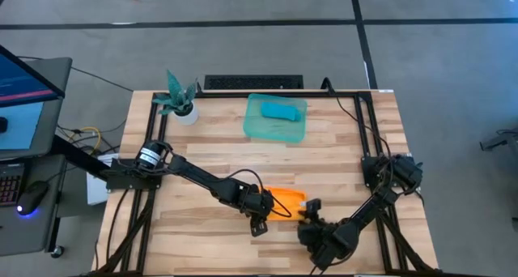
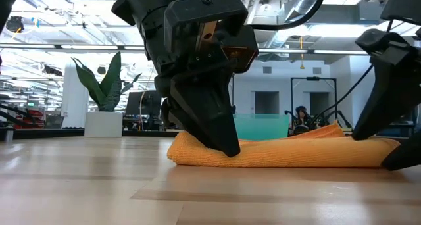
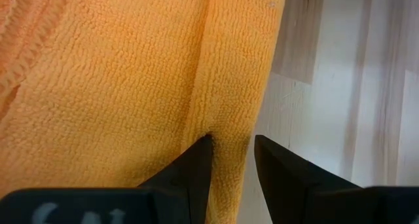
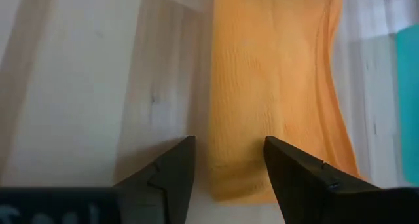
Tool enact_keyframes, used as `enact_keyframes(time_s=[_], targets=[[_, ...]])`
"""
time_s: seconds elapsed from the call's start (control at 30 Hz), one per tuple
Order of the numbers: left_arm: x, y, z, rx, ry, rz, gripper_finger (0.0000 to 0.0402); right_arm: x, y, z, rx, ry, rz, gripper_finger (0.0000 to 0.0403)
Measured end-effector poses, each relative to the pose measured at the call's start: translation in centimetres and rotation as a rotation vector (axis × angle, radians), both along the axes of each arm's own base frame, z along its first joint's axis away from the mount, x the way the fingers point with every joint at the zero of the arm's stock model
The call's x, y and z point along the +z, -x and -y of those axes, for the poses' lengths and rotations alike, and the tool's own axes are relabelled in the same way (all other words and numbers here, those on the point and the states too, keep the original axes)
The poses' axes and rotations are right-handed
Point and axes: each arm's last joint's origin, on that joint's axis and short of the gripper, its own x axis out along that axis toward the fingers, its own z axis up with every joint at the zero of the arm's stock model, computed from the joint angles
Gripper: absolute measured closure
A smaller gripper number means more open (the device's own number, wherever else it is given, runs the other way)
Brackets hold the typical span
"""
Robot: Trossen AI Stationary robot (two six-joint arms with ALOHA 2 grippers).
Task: Roll microfiber towels into tight, uniform cylinder then place into a basket
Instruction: Roll the yellow microfiber towel
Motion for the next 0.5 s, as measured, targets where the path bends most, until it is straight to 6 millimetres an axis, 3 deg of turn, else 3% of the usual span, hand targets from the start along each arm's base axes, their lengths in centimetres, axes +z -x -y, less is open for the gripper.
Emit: enact_keyframes(time_s=[0.33, 0.5], targets=[[0.0, 0.0, 0.0, -0.013, -0.006, 0.003, 0.0288, -0.3, -1.1, 1.8, -0.105, -0.061, -0.007, 0.0197], [0.1, 0.0, 0.0, -0.058, -0.026, 0.011, 0.0288, -0.4, -1.3, 1.8, -0.132, -0.105, -0.015, 0.0234]])
